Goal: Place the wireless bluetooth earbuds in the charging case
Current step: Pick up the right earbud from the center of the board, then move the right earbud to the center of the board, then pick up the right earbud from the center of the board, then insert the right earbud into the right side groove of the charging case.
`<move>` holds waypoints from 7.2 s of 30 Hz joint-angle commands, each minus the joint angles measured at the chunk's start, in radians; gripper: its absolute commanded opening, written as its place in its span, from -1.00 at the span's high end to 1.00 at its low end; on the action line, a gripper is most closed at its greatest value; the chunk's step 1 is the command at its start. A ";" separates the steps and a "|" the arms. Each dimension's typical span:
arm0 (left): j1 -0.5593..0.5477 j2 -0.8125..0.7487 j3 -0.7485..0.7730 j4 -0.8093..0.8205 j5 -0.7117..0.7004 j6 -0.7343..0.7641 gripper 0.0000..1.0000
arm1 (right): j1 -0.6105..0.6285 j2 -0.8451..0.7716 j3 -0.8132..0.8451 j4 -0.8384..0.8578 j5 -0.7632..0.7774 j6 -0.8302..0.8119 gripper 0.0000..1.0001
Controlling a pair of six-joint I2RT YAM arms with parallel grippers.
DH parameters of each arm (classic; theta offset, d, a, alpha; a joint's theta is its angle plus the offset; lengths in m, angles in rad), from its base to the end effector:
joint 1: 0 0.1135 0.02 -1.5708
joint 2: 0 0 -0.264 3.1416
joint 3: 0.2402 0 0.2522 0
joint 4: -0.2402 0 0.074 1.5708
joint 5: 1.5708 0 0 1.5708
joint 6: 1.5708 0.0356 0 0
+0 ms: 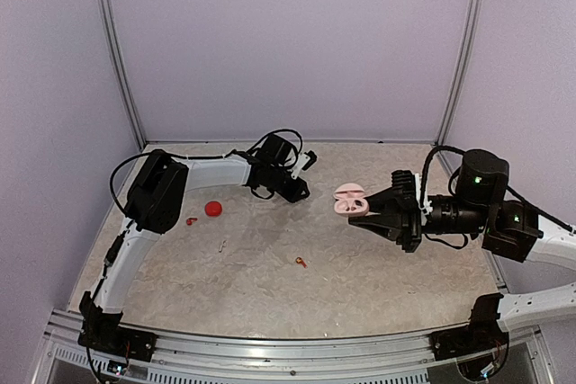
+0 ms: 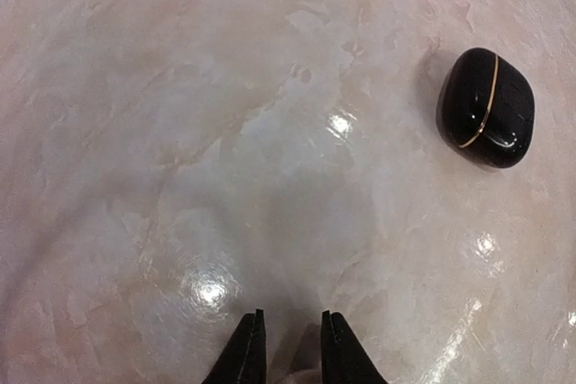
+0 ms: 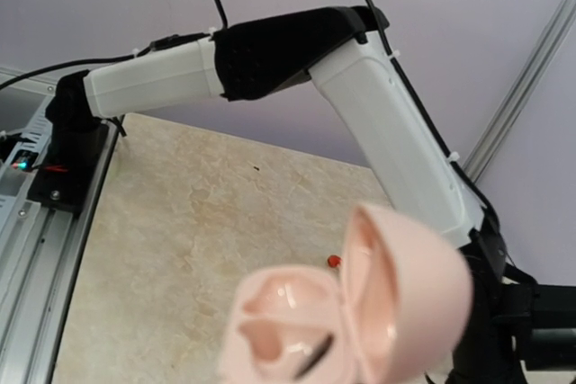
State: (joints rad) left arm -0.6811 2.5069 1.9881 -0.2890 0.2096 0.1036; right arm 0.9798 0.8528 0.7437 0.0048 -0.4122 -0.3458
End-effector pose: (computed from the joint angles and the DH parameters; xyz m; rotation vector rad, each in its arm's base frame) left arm 0.4228 -0.3522 0.1220 1.0186 2.1946 -0.5199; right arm 0.1009 0.1760 0.3342 -1.3011 1.1454 0.8167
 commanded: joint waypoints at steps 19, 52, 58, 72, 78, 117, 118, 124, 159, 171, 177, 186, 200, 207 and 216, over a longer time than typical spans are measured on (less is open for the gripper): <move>-0.066 -0.540 -0.804 -0.076 -0.035 -0.094 0.75 | 0.011 -0.053 -0.039 0.050 0.007 0.049 1.00; -0.256 -0.633 -0.687 -0.502 -0.280 -0.107 0.29 | 0.012 -0.009 -0.030 0.039 0.041 0.080 1.00; -0.260 -0.566 -0.636 -0.532 -0.316 -0.070 0.37 | 0.011 -0.018 -0.030 0.029 0.050 0.079 1.00; -0.258 -0.489 -0.622 -0.532 -0.323 -0.050 0.65 | 0.011 -0.026 -0.038 0.025 0.067 0.074 1.00; -0.248 -0.525 -0.638 -0.500 -0.309 -0.043 0.76 | 0.011 -0.025 -0.042 0.029 0.076 0.080 1.00; -0.376 -1.309 -0.969 0.766 -0.006 -0.470 0.83 | 0.031 0.184 -0.179 0.765 0.366 0.085 1.00; -0.384 -1.300 -0.966 0.788 -0.004 -0.477 0.83 | 0.038 0.197 -0.171 0.772 0.391 0.082 1.00; -0.426 -1.212 -0.928 0.877 -0.009 -0.504 0.83 | 0.065 0.249 -0.134 0.801 0.465 0.075 1.00; -0.438 -1.043 -0.851 0.844 -0.031 -0.538 0.82 | 0.129 0.293 -0.101 0.865 0.516 0.069 1.00; -0.432 -1.055 -0.862 0.807 -0.060 -0.537 0.82 | 0.128 0.287 -0.102 0.866 0.517 0.059 1.00; -0.423 -1.050 -0.832 0.729 -0.055 -0.509 0.71 | 0.128 0.289 -0.098 0.858 0.485 0.052 1.00; -0.403 -1.060 -0.839 0.697 -0.049 -0.509 0.62 | 0.129 0.278 -0.102 0.863 0.479 0.057 1.00; -0.403 -1.071 -0.877 0.709 -0.036 -0.497 0.63 | 0.129 0.265 -0.106 0.889 0.488 0.094 1.00; -0.405 -1.075 -0.873 0.680 -0.072 -0.482 0.46 | 0.130 0.267 -0.101 0.884 0.464 0.095 1.00; -0.404 -1.071 -0.865 0.656 -0.072 -0.468 0.42 | 0.129 0.275 -0.099 0.882 0.469 0.099 1.00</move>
State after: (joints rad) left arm -1.0897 1.4330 1.1282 0.4351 0.1490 -0.3843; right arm 1.0977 1.1481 0.6209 0.8162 0.0830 -0.2626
